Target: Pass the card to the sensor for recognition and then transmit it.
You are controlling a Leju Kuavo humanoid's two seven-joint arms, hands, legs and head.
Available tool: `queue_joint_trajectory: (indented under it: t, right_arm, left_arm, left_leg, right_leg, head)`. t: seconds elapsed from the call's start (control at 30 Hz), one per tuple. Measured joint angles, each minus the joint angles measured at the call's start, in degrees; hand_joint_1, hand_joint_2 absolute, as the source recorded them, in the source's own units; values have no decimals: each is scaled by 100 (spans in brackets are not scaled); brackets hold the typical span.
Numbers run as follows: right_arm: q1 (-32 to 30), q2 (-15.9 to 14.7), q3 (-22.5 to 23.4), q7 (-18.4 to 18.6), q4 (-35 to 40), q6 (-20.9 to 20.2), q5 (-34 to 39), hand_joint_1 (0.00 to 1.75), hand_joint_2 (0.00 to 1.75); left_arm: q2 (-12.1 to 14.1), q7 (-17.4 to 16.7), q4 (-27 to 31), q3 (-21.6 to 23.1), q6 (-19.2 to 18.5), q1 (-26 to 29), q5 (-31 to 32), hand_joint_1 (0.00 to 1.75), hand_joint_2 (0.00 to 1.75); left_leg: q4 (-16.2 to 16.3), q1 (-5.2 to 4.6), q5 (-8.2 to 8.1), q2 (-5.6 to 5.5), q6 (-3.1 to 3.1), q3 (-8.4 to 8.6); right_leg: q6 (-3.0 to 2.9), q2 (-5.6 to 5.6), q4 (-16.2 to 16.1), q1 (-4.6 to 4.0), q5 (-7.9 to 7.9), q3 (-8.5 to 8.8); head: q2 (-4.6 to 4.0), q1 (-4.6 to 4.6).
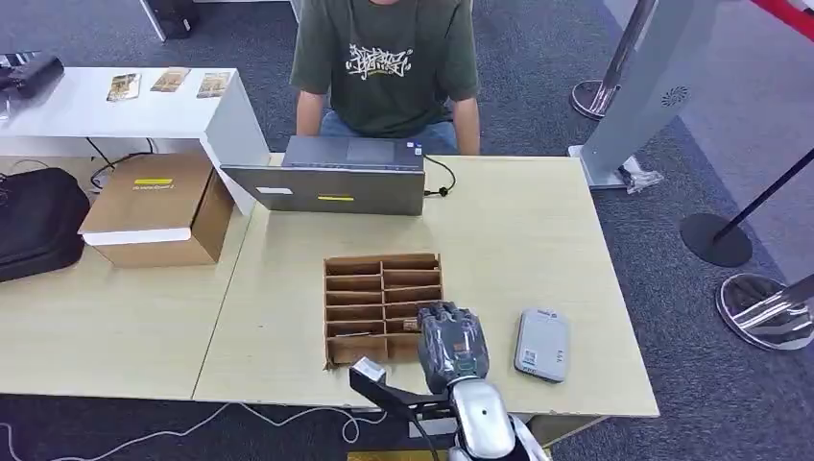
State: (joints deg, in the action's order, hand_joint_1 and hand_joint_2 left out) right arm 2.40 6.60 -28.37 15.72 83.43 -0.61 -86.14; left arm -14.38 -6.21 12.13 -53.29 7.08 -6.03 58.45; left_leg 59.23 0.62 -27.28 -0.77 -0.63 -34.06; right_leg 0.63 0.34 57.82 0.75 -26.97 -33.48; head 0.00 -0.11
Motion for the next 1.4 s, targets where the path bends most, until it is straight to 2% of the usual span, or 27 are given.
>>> queue_joint_trajectory:
  t: [0.1, 0.13, 0.2, 0.27, 0.43, 0.53, 0.83, 1.07, 1.4]
  right_arm:
    - [-45, -7, 24, 2, 88, 2, 0, 44, 175]
    - [-56, -9, 33, 2, 110, 0, 0, 30, 175]
    - [-81, -13, 50, 18, 160, 0, -2, 28, 175]
    - [-97, -15, 61, 18, 199, 0, -2, 17, 175]
    - [-121, -15, 81, 20, 249, -2, -5, 14, 175]
    - [-129, -15, 85, 20, 263, -2, -4, 0, 175]
    - [-131, -15, 87, 81, 269, -48, -7, 0, 175]
    - [-123, -15, 87, 103, 157, -343, -7, 0, 175]
    - [-117, -15, 87, 171, 83, -455, -2, 0, 175]
  left_arm:
    - [0, 0, 0, 0, 0, 0, 0, 0, 175]
    - [0, 0, 0, 0, 0, 0, 0, 0, 175]
    - [0, 0, 0, 0, 0, 0, 0, 0, 175]
    - [0, 0, 0, 0, 0, -1, 0, 0, 175]
    - [2, 0, 0, 0, 0, -2, 0, 0, 175]
    - [0, 0, 0, 0, 0, -2, 0, 0, 175]
    - [2, 0, 0, 0, 4, -2, -15, 0, 175]
    - [0, -22, 0, 0, 0, -7, -24, 0, 175]
    - [0, -31, 0, 0, -11, -10, -13, 0, 175]
  left_leg:
    - [0, 0, 0, 0, 0, 0]
    - [0, 0, 0, 0, 0, 0]
    - [0, 0, 0, 0, 0, 0]
    - [0, 0, 0, 0, 0, 0]
    - [0, 0, 0, 0, 0, 0]
    - [0, 0, 0, 0, 0, 0]
    - [0, 0, 0, 0, 0, 0]
    - [0, 0, 0, 0, 0, -1]
    - [0, 0, 0, 0, 0, 0]
  right_leg:
    - [0, 0, 0, 0, 0, 0]
    - [0, 0, 0, 0, 0, 0]
    - [0, 0, 0, 0, 0, 0]
    - [0, 0, 0, 0, 0, 0]
    - [0, 0, 0, 0, 0, 0]
    - [0, 0, 0, 0, 0, 0]
    - [0, 0, 0, 0, 0, 0]
    - [0, 0, 0, 0, 0, 0]
    - [0, 0, 0, 0, 0, 0]
  head:
    - [0, 0]
    - [-2, 2]
    - [0, 0]
    - [0, 0]
    - [0, 0]
    - [0, 0]
    - [0, 0]
    - [0, 0]
    - [0, 0]
